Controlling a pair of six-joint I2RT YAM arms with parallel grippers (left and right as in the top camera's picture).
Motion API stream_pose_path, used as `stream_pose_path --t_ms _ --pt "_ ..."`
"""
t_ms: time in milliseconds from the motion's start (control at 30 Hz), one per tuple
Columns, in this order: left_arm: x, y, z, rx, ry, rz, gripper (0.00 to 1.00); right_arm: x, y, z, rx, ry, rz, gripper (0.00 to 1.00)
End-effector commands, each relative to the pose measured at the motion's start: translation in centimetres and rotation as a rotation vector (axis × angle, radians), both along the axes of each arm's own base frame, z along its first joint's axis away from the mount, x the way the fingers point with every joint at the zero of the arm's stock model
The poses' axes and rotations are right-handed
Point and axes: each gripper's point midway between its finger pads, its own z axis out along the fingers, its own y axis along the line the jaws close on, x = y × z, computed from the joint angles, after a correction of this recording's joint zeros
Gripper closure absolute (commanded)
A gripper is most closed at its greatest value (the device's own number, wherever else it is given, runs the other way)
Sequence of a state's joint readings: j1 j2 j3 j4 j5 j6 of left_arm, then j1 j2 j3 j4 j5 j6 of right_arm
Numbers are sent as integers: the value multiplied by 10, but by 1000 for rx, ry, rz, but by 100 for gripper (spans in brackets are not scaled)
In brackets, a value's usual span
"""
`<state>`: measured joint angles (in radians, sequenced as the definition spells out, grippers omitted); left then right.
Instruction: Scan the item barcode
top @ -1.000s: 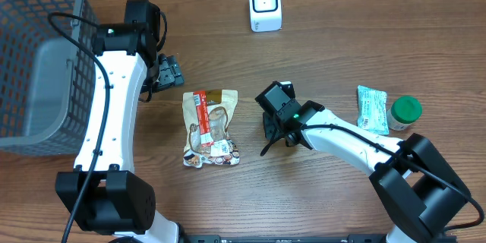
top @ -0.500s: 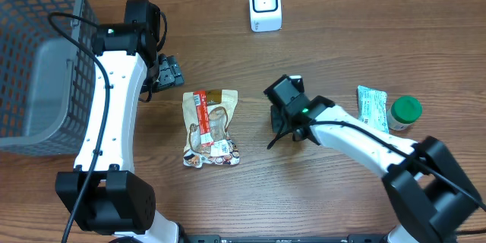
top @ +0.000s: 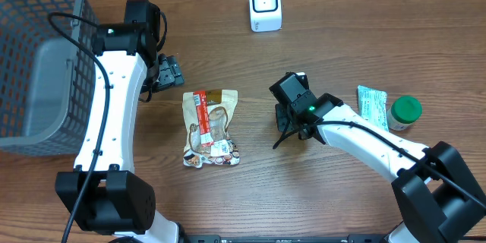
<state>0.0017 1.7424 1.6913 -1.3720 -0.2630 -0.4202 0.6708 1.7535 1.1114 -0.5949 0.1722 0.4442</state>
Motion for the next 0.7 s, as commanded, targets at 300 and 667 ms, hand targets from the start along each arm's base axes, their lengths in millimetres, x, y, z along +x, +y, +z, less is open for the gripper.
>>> stream_pose_path --t_ms 300,667 --pt "4 0 5 4 -23 17 0 -6 -7 -8 -7 -12 3 71" --pt "4 0 5 3 -23 16 0 -1 -4 -2 4 -26 2 31"
